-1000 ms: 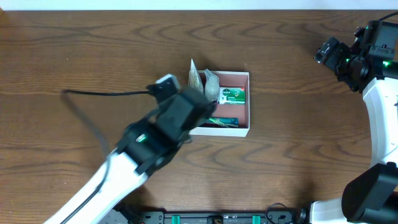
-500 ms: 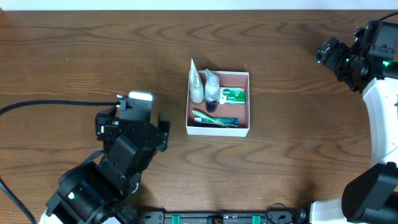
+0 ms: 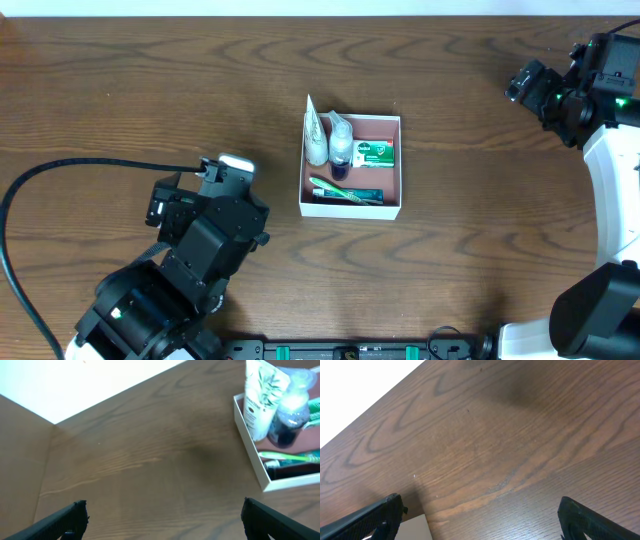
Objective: Pack container
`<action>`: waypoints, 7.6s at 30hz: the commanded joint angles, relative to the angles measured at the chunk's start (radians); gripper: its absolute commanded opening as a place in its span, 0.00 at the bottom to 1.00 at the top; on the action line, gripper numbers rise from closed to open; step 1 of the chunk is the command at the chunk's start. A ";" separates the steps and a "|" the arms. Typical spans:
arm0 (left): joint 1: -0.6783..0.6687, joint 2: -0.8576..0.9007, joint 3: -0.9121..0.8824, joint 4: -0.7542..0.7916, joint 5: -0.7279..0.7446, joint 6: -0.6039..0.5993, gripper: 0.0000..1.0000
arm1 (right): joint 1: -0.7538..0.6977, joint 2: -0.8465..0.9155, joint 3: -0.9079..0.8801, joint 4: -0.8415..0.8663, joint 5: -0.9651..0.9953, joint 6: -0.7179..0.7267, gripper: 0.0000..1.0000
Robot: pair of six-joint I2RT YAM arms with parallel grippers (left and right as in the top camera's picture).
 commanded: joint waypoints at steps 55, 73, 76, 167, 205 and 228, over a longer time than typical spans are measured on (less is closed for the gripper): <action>0.749 -0.878 -1.076 1.120 0.744 0.006 0.98 | -0.006 -0.014 0.015 0.002 0.006 -0.011 0.99; 0.749 -0.878 -1.171 0.977 0.748 0.006 0.98 | -0.006 -0.014 0.015 0.002 0.006 -0.011 0.99; 0.749 -0.875 -1.171 0.977 0.748 0.006 0.98 | -0.006 -0.014 0.015 0.002 0.006 -0.011 0.99; 0.749 -0.875 -1.171 0.977 0.748 0.006 0.98 | 0.336 -1.628 -1.322 0.903 0.047 -0.253 0.99; 0.749 -0.875 -1.171 0.977 0.748 0.006 0.98 | 0.300 -1.628 -1.422 0.648 0.064 -0.472 0.99; 0.749 -0.875 -1.171 0.977 0.748 0.006 0.98 | 0.300 -1.628 -1.422 0.645 0.085 -0.463 0.99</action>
